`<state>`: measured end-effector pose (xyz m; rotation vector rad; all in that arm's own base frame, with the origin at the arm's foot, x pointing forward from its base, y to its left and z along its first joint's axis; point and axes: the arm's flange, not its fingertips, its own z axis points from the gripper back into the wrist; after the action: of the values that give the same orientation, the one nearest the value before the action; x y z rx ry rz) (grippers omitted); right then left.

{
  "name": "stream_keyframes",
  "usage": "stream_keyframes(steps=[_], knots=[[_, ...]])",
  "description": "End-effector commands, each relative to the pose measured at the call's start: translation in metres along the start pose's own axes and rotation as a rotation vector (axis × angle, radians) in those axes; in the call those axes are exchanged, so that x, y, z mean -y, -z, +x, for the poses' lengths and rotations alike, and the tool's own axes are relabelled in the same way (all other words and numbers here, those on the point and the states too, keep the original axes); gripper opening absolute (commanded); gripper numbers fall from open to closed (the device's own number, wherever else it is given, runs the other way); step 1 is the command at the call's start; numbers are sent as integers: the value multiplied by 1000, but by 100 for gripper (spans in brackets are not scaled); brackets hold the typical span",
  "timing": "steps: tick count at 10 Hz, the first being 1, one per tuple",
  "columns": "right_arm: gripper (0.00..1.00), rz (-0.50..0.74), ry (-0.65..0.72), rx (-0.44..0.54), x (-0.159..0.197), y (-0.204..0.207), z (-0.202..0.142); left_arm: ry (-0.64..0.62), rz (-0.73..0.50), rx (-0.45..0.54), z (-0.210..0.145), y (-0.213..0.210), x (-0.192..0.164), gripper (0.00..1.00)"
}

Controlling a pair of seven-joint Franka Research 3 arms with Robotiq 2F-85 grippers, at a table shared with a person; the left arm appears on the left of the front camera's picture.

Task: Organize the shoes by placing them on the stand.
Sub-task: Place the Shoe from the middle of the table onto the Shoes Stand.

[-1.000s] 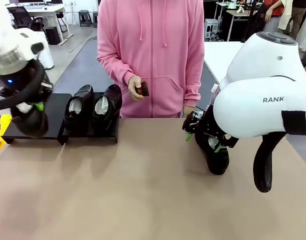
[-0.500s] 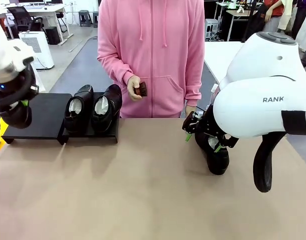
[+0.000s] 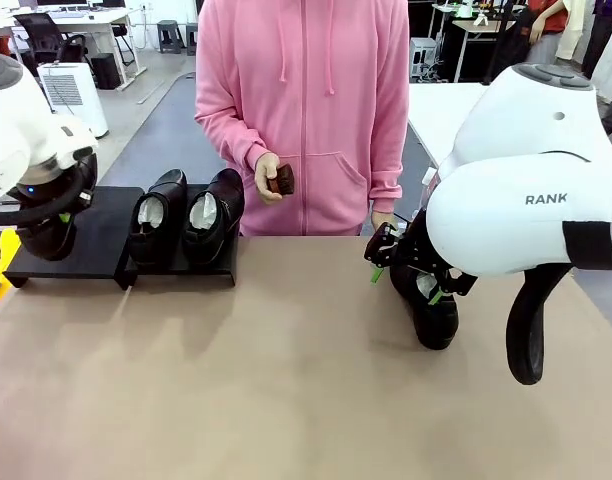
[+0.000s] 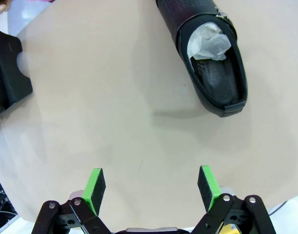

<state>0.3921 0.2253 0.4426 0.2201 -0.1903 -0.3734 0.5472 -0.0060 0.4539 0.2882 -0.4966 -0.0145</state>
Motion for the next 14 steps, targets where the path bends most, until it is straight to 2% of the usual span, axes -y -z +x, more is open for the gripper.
stream_keyframes(steps=[1, 9, 10, 12, 14], knots=[[100, 16, -16, -14, 0, -1, 3, 9, 34, 37, 8, -1, -3, 0], [100, 16, -16, -14, 0, -1, 3, -41, 51, 2, 10, 37, -6, 0], [100, 16, -16, -14, 0, -1, 3, -51, 47, -12, 9, 37, -5, 8], [100, 16, -16, -14, 0, -1, 3, -69, 42, -16, 8, 40, -4, 46], [100, 16, -16, -14, 0, -1, 3, -89, 39, -14, 8, 38, -8, 46]])
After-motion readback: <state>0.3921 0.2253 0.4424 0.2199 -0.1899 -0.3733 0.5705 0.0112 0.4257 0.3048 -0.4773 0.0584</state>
